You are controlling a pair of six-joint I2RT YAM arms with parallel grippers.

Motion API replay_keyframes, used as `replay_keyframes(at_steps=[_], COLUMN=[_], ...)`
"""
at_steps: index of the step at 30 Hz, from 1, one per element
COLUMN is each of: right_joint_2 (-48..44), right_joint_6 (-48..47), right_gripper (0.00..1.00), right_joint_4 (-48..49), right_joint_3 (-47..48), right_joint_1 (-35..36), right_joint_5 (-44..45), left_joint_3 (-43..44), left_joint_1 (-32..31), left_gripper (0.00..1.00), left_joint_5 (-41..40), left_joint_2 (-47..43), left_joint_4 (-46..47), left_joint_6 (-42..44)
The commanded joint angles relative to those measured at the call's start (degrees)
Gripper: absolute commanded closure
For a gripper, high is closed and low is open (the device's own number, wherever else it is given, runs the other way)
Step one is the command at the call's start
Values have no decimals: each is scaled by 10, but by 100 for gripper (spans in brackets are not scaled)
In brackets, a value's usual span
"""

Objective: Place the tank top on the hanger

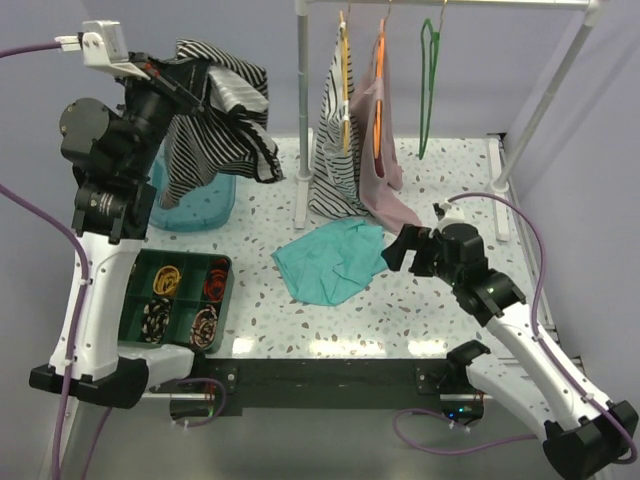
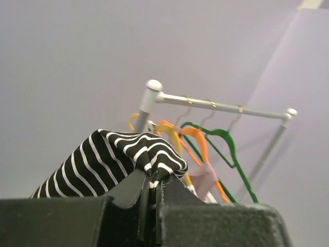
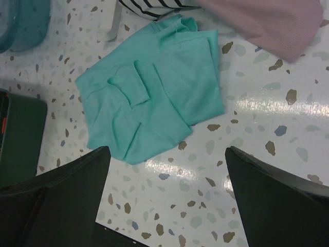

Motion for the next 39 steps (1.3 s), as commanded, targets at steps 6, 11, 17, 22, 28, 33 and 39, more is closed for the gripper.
replay_keyframes(at_steps=[6,11,17,22,28,33,39], right_joint_2=[-35,-39,-11,37,71,129,199], right_joint_6=[-19,-20,-16,-21,-25,-25,-21], right_gripper=[1,1,3,9,12,19,30], right_joint_4=[-29,-18,45,94,136,172,236], right_joint_3=[53,33,-34,-70,-71,-52,-35], right_joint_1=[1,1,1,3,54,117,155], right_joint_5=[9,11,-37,-84,-59,-7,30], left_joint_3=[-136,-346,-574,-620,-682,-699,-686], left_joint_1=[-127,-167,-167,-203,-298,-378,-407], left_gripper=[100,94,56,35,36,41,26], left_joint_5=[109,90,80,65,-42,-207,-282], left_joint_2=[-59,-102,-124,-148,-185,-234,-279], left_joint_4=[37,49,104,76,1,-76,-134], left_joint_6=[-27,-43,-98,-75,-122,-190,-202])
